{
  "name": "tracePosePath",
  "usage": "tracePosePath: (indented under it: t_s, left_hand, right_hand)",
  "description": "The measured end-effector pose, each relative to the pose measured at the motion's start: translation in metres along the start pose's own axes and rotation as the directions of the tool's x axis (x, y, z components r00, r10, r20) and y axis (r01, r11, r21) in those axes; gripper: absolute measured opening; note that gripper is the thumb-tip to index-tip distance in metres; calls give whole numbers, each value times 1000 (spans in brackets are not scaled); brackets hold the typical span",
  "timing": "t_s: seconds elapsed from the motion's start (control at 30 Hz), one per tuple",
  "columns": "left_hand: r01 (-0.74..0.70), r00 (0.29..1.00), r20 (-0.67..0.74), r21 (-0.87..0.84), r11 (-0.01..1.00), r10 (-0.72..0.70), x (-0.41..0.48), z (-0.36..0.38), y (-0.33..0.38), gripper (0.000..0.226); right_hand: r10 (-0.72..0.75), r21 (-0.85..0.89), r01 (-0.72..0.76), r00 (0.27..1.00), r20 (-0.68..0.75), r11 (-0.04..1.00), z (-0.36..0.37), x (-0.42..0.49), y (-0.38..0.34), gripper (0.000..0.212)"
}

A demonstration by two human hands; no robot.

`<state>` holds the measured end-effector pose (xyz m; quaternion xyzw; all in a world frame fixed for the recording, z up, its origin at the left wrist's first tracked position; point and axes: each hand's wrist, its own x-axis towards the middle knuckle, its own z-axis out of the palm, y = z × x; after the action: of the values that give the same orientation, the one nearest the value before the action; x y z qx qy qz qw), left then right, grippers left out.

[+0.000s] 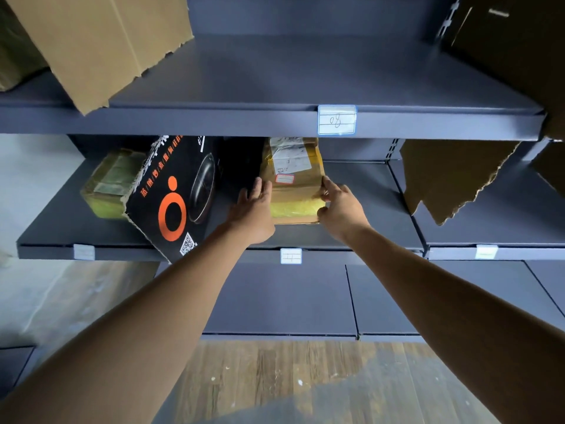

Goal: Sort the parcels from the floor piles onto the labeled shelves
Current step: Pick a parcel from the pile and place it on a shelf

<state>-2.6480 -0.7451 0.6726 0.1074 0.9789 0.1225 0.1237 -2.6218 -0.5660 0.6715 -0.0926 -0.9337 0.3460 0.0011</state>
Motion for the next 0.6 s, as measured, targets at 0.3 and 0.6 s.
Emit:
tracePosePath:
  t_s: [0.3,0.6]
  left_hand:
    - [-123,965,-259,-287,950,46,-41,1,44,72]
    - [-110,979,-201,-616,780,-21,-129,-11,148,65]
  right_hand:
    - [212,440,-196,977,13,877,-23,-38,-1,57]
    - [291,620,-206,956,-39,757,-102,-132,14,42]
